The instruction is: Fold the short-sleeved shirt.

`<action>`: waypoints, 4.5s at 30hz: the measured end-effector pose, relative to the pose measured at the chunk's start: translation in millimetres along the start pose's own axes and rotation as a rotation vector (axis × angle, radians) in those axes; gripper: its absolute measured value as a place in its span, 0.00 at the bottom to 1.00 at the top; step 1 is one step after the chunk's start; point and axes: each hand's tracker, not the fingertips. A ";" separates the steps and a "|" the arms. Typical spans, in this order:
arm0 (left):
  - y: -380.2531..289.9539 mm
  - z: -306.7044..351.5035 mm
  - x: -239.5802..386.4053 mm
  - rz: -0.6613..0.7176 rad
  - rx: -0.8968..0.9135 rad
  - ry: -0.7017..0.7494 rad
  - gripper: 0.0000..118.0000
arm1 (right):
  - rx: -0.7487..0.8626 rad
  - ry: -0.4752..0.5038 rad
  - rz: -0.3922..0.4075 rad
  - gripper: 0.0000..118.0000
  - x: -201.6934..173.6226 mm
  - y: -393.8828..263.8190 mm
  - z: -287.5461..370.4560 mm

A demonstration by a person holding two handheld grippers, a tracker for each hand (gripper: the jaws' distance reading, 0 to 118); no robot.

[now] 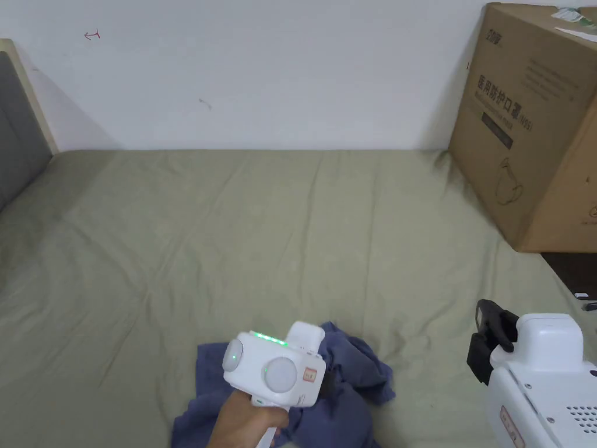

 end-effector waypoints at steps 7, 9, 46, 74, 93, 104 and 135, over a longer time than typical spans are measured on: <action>-7.5 -6.1 4.3 0.038 0.037 0.038 0.30 | -0.020 0.013 0.004 0.00 -6.3 -3.5 -0.6; -3.5 7.8 10.5 0.050 0.100 0.081 0.74 | -0.024 0.009 0.009 0.00 -6.4 -3.0 -1.3; -40.3 224.5 -62.1 0.182 0.680 0.409 0.00 | 0.137 0.038 -0.003 0.00 -31.1 46.5 17.6; -134.4 50.6 -82.8 0.419 -0.016 0.360 0.32 | -0.031 0.070 -0.030 0.00 -28.1 -8.0 -9.0; -110.0 105.6 -79.9 0.381 0.194 0.238 0.04 | -0.624 0.070 -0.306 0.88 -6.2 -102.3 -183.0; -115.9 96.6 -89.1 0.403 0.160 0.220 0.04 | -0.763 0.146 -0.177 0.44 -35.1 -138.7 -227.0; 38.1 258.2 -167.7 0.376 0.586 0.319 0.04 | -0.179 0.082 -0.064 0.04 45.7 117.6 -140.5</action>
